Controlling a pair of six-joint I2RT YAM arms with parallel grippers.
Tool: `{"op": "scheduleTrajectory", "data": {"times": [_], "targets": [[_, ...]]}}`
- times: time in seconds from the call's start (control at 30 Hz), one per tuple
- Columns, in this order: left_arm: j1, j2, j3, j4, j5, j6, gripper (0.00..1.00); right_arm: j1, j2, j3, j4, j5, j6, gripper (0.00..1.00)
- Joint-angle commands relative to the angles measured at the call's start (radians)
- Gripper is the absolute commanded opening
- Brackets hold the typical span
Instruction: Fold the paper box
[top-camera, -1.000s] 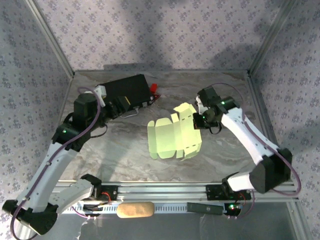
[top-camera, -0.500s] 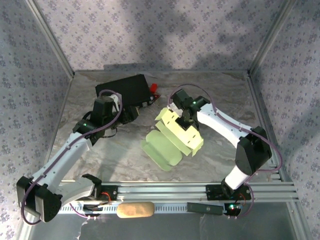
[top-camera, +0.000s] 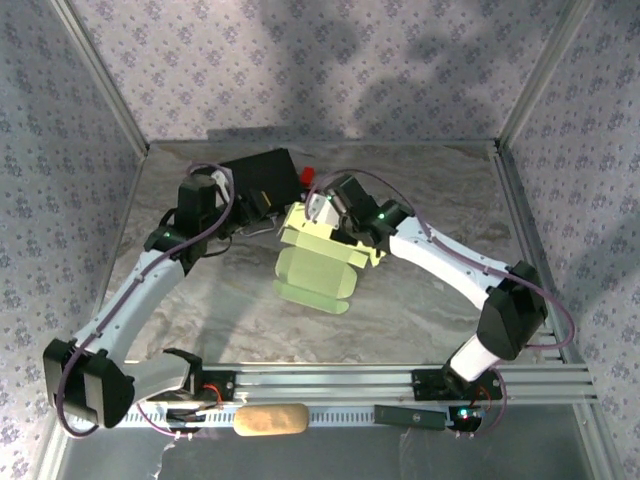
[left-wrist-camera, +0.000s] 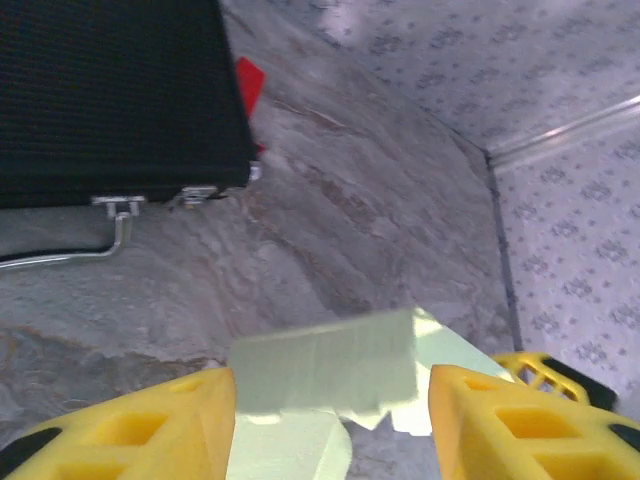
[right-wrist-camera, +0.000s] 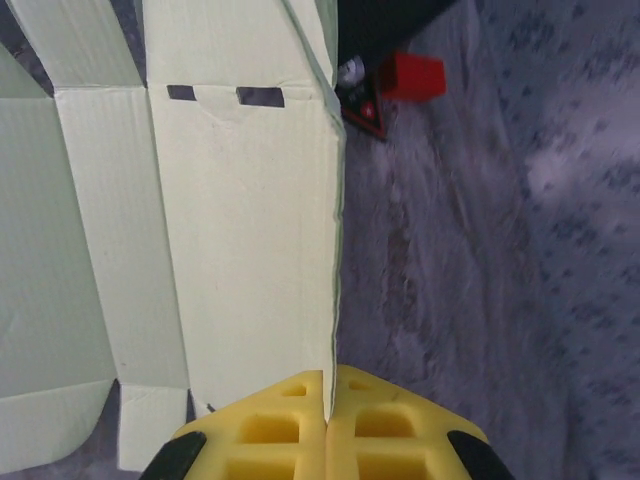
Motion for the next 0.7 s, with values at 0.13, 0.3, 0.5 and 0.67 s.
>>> {"op": "scheduleTrajectory", "data": {"times": [0.13, 0.3, 0.5, 0.67], "targets": [[0.073, -0.089, -0.141, 0.007, 0.045, 0.032, 0.52, 0.079, 0.063, -0.072, 0.162, 0.143, -0.173, 0.00], [0.094, -0.134, -0.237, 0.019, 0.075, 0.024, 0.53, 0.130, 0.100, -0.122, 0.296, 0.210, -0.250, 0.00], [0.096, -0.167, -0.264, 0.008, 0.135, 0.001, 0.61, 0.152, 0.098, -0.207, 0.401, 0.213, -0.324, 0.00], [0.026, -0.188, -0.299, 0.077, 0.105, -0.504, 0.61, 0.162, 0.082, -0.232, 0.442, 0.217, -0.335, 0.00]]}}
